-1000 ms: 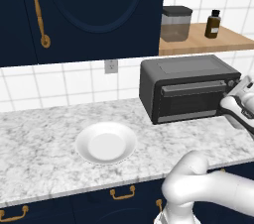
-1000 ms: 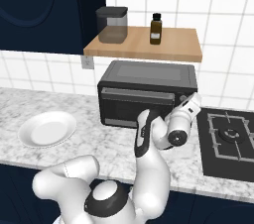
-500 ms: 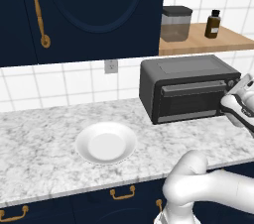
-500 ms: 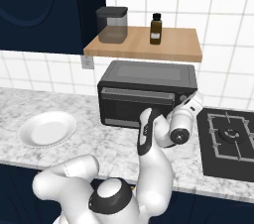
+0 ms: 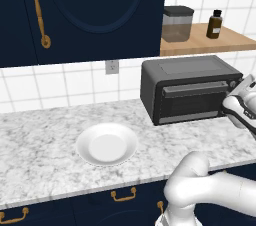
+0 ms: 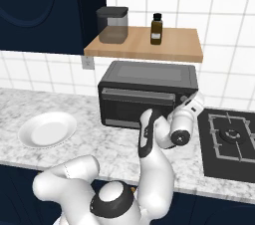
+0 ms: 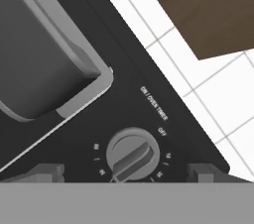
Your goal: Pick up the kebab skewer and baguette bread, and place them inside the toaster oven. Close the toaster oven door and start by setting the timer.
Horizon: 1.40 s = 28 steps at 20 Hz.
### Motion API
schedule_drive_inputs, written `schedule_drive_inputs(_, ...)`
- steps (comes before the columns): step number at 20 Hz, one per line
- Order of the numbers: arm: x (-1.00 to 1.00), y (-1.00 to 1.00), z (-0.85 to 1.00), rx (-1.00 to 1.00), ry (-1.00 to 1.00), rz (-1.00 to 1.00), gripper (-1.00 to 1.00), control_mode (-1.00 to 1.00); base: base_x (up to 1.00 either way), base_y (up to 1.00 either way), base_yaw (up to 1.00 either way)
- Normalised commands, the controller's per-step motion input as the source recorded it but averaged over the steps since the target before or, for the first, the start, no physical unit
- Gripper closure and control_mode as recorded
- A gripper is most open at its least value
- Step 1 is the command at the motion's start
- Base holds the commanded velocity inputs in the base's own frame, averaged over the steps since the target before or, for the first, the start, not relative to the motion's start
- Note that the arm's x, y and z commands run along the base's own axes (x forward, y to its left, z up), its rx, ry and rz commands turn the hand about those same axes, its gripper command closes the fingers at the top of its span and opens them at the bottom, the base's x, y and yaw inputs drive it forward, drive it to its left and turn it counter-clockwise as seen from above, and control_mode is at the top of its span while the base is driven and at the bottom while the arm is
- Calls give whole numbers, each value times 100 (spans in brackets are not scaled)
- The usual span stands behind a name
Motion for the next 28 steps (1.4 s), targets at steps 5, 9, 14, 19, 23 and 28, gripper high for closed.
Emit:
schedule_drive_inputs(5,0,0,17,0,0,0,-100,-100,0,0,0)
schedule_drive_inputs(9,0,2,15,0,0,0,-100,-100,0,0,0)
schedule_drive_inputs(14,0,21,0,-1,0,0,-100,-100,0,0,0)
schedule_drive_inputs(19,0,19,-3,-1,0,0,-100,-100,0,0,0)
schedule_drive_inputs(23,0,3,-11,0,0,0,-100,-100,0,0,0)
schedule_drive_inputs(28,0,0,-7,0,0,0,-100,-100,0,0,0)
